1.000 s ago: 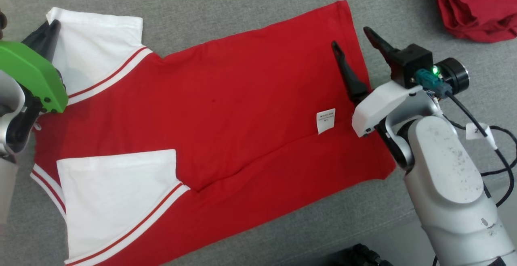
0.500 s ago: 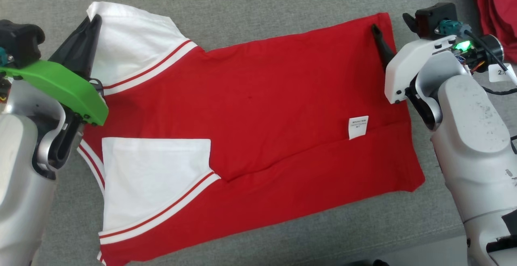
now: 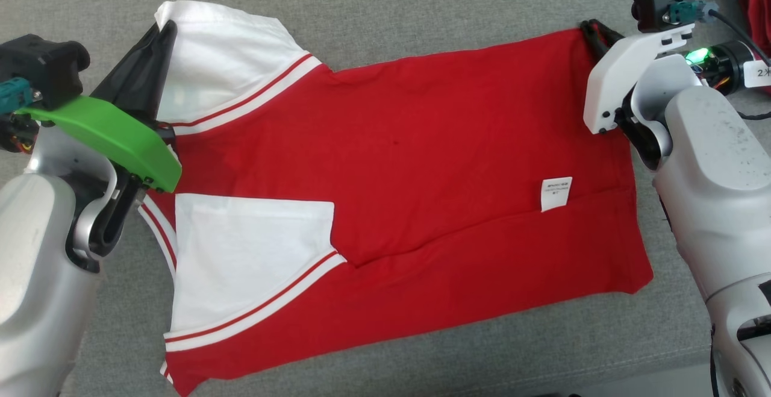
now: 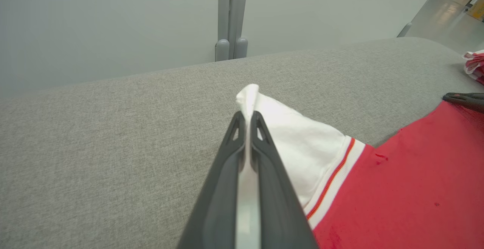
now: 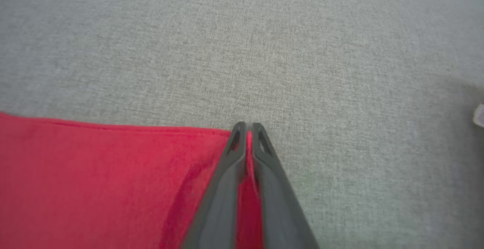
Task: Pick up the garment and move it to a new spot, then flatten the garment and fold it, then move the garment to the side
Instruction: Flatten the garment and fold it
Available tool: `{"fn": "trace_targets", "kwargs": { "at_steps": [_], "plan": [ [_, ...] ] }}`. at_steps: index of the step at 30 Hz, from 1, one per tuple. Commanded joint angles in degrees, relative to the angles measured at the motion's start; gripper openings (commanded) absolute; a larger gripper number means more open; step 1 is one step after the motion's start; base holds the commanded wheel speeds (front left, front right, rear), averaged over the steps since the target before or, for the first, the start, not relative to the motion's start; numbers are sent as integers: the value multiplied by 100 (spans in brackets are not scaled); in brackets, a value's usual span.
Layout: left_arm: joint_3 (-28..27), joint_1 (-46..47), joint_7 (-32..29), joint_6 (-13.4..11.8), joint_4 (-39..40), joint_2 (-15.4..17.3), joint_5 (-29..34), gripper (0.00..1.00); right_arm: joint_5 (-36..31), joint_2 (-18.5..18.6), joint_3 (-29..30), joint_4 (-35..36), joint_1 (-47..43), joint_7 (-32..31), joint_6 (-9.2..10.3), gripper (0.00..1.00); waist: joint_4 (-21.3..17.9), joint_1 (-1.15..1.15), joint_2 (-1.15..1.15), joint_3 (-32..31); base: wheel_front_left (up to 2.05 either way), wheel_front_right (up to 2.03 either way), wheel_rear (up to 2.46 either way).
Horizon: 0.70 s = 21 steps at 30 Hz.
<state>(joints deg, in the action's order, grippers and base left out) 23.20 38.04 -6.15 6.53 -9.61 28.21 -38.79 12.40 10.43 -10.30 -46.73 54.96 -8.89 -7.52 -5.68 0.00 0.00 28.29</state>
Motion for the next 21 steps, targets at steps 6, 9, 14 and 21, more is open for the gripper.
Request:
{"fn": "trace_targets", "kwargs": {
  "at_steps": [6, 9, 14, 21],
  "plan": [
    [-56, 0, 139, 27, -138, 92, -85, 0, 56, 36, -104, -157, 71, 325, 7, 0, -26, 0, 0, -206, 0, 0, 0],
    [-69, 31, 255, 35, -194, 95, -106, 0, 79, 54, -139, -164, 74, 534, 7, 0, -32, 0, 0, -335, 0, 0, 0],
    [-26, -83, 419, 49, -180, 81, -180, 0, 170, 89, -235, -76, -81, 876, 7, 0, -12, 0, 0, -570, 0, 0, 0],
    [8, -1096, 801, -54, 372, 95, -314, 0, 378, 221, -434, 336, -876, 1377, 7, 0, 74, 0, 0, -1053, 0, 0, 0]
  ]
}}
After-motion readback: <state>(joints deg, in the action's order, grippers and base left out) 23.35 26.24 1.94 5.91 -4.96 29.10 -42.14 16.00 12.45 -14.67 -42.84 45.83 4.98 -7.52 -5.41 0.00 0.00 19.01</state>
